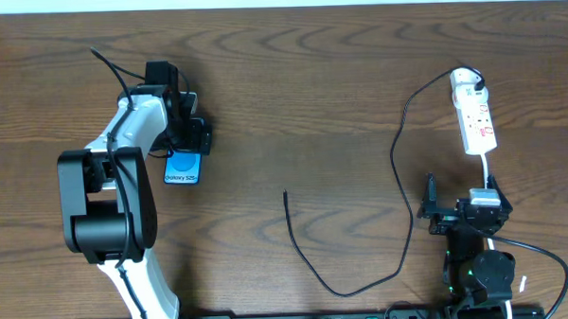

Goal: Plug charger to phone and switch on socket

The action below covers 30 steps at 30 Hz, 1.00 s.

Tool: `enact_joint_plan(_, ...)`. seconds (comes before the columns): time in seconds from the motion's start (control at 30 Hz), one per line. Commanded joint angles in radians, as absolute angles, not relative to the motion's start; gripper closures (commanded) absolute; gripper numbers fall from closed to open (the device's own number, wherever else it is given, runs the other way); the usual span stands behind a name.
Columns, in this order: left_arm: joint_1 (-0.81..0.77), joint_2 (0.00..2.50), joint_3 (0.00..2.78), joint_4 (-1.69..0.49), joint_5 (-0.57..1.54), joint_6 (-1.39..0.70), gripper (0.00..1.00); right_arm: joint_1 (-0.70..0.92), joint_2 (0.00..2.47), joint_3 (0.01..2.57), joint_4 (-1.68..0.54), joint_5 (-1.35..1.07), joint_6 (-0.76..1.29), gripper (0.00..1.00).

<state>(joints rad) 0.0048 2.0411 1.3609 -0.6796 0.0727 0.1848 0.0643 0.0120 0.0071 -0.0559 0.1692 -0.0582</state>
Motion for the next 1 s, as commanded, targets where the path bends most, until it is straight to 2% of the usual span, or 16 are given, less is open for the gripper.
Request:
enact_joint_plan(0.0, 0.005, 2.088, 1.346, -0.672, 0.041, 0.198, 0.04, 0.071, 0.005, 0.006, -0.06, 0.173, -0.046, 0.01)
enact_joint_plan(0.97, 0.005, 2.088, 1.346, -0.712, 0.04, 0.229, 0.04, 0.071, 0.005, 0.006, -0.06, 0.173, -0.046, 0.01)
